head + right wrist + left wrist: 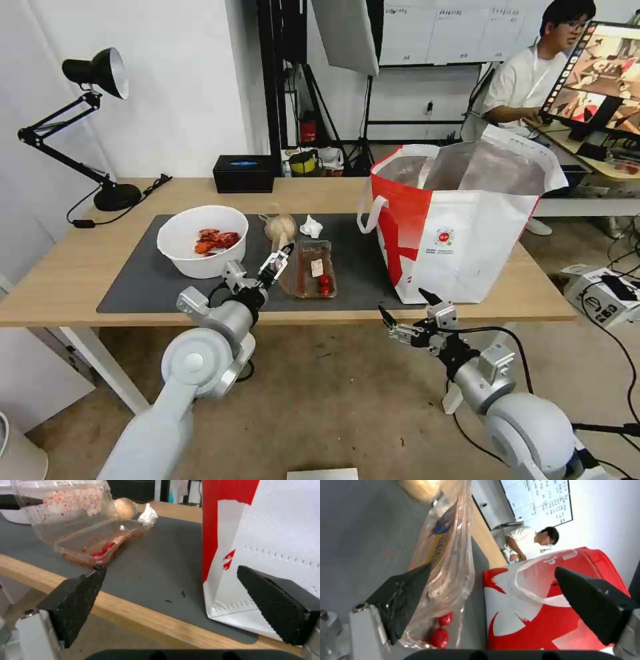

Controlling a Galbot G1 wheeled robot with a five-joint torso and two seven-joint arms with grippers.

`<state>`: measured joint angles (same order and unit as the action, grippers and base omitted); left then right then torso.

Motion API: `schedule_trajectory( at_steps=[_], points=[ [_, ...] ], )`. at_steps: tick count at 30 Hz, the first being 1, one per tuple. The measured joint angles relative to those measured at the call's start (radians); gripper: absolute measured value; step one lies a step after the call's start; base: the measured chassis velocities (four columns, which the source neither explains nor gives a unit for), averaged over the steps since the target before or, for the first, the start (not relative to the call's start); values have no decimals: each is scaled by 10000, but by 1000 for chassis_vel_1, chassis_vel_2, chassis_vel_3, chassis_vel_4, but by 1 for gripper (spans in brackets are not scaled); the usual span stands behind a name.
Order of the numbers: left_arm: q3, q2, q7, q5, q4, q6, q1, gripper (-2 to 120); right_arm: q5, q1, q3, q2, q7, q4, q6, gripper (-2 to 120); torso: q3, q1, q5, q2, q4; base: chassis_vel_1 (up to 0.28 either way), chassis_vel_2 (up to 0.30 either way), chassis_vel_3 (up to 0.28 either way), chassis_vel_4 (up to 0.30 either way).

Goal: Pick up the trash from the table and place it into the takeout bag.

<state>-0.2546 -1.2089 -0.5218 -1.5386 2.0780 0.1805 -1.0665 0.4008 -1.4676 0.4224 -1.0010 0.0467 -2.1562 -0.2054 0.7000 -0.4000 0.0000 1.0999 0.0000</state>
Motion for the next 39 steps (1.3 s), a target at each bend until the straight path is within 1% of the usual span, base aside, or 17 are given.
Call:
schedule_trajectory(
  at_steps=[17,21,27,31,33,34,36,37,38,39],
  points=[
    [663,-96,16,-36,-479,-37,714,100,56,-270,385,162,12,-222,-1,100,0,0,0,0,0,0,0,0,0],
    [910,-128,31,-25,-612,92,777,100,283,-392,437,128,8,-466,-15,100,0,0,1,-1,0,0,0,0,0],
    [1195,-192,161,407,-833,178,906,100,611,-535,580,139,-8,-826,-26,100,-1,0,0,0,0,0,0,0,0],
    [1369,-76,298,692,-877,223,1095,100,798,-535,633,129,-25,-907,-30,100,0,-1,1,0,0,0,0,0,0],
    [1511,27,510,1279,-906,268,1176,100,898,-546,654,128,-41,-929,-30,100,0,0,1,0,0,0,0,0,0],
    [1511,27,510,1279,-906,268,1176,100,898,-546,654,128,-41,-929,-30,100,0,0,1,0,0,0,0,0,0],
    [1648,137,831,2204,-999,319,1205,100,920,-549,664,146,-53,-930,-30,100,0,0,0,0,-1,0,0,0,0],
    [1805,303,1298,3200,-1152,343,1236,100,951,-548,668,158,-64,-930,-30,100,0,0,1,0,0,0,0,0,0],
    [1805,303,1298,3200,-1152,343,1236,100,951,-548,668,158,-64,-930,-30,100,0,0,1,0,0,0,0,0,0],
    [1925,478,1731,3996,-1286,346,1269,100,1120,-548,666,158,-93,-953,-43,100,0,-1,-1,0,-1,0,0,0,0]
  ],
)
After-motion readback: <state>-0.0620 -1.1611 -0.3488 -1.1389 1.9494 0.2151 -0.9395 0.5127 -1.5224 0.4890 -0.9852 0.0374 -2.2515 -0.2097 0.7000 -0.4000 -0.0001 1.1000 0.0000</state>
